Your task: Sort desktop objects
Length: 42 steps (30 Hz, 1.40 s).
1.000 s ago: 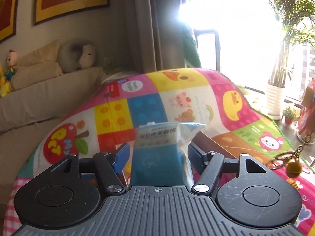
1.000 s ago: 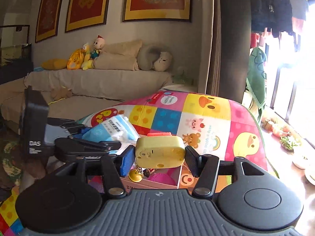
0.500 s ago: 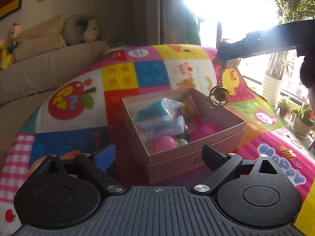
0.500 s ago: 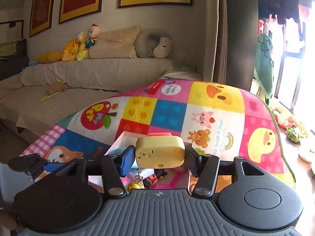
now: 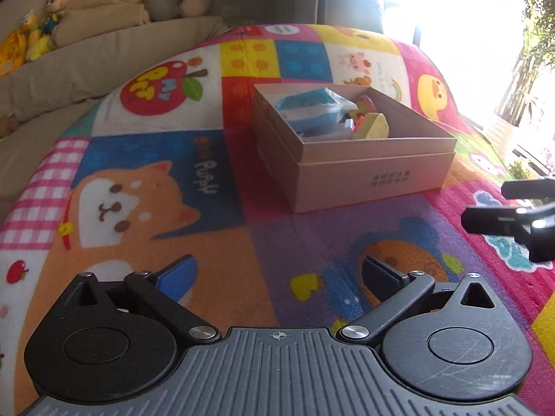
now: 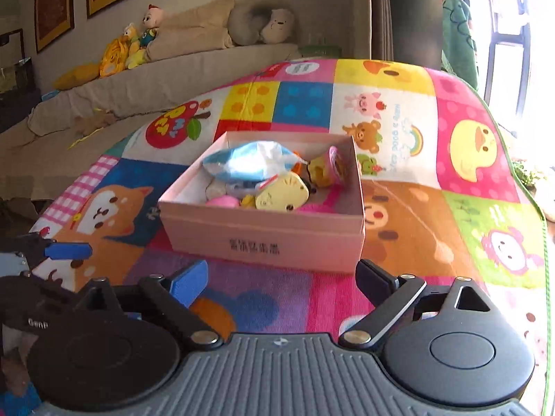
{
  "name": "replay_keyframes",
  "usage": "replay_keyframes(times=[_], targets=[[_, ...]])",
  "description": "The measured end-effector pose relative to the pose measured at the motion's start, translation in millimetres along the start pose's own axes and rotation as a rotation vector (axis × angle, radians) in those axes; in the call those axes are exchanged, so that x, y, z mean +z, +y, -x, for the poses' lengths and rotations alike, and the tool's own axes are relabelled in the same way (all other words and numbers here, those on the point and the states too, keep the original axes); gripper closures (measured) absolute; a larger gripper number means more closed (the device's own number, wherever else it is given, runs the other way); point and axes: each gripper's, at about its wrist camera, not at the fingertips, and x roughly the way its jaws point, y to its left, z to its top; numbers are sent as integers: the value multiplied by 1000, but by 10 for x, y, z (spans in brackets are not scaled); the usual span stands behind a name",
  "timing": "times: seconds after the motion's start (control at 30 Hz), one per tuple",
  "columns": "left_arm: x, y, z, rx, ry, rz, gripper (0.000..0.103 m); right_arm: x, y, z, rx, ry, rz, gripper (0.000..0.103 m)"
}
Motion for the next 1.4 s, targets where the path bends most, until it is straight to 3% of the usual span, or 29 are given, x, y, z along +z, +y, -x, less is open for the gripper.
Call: replay_keyframes(times=[0.2, 0.43, 0.93, 1.4], targets=[[-138, 24, -30, 53, 49, 43, 0, -468, 198, -28, -14, 67, 0, 0], [-172, 4, -40, 74, 44, 37, 0, -550, 359, -166, -22, 137, 57, 0], [-175, -4, -51, 81, 40, 34, 0, -653, 367, -125, -37, 66, 40, 0], [-176, -2, -52, 82, 40, 34, 0, -656, 367, -117, -36, 64, 37, 0]])
